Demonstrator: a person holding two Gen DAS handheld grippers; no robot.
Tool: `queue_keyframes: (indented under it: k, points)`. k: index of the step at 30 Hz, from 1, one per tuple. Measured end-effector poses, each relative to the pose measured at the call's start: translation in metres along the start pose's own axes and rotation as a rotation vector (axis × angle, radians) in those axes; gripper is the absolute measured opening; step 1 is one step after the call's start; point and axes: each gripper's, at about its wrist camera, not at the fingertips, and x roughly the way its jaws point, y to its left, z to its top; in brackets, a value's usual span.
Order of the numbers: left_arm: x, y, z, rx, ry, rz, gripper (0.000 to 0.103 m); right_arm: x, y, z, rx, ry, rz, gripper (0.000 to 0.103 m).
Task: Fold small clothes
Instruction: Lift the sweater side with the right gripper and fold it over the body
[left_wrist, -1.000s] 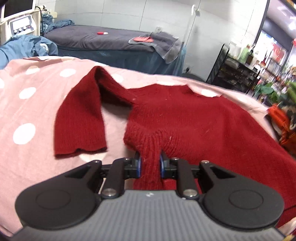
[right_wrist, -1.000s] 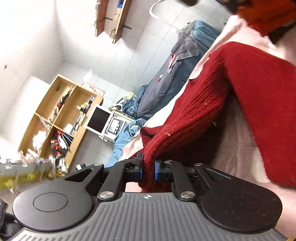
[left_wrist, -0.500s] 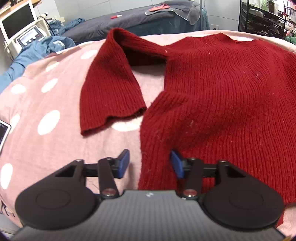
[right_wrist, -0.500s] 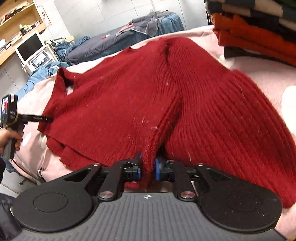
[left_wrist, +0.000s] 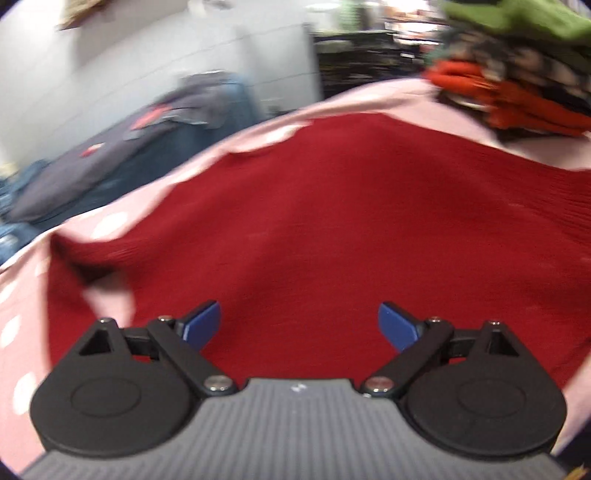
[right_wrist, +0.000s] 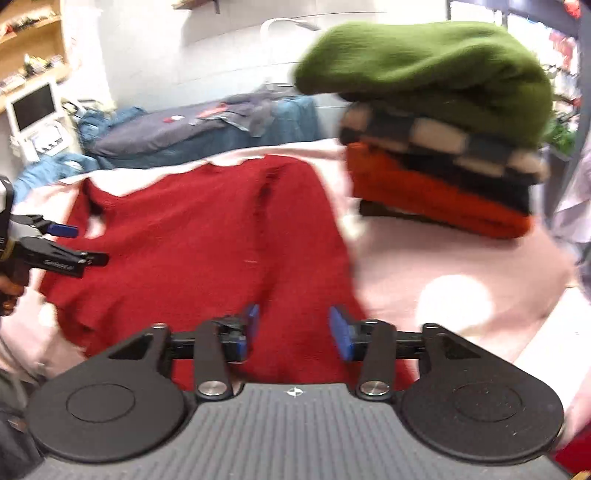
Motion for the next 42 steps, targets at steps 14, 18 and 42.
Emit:
queue_keyframes:
  k: [14,18,42]
  points:
    - [0.016,-0.066,0.009,0.073,0.053,-0.171,0.094,0.008,-0.033,-0.035,-0.142,0.154,0.075,0.085]
    - [0.017,-0.071,0.010,0.095,0.062,-0.183,0.094,0.006,-0.043,-0.030,-0.105,0.138,0.099,0.097]
    - [0.035,-0.061,0.040,0.007,0.026,-0.307,0.094,-0.022,-0.117,0.020,0.515,-0.096,0.560,0.022]
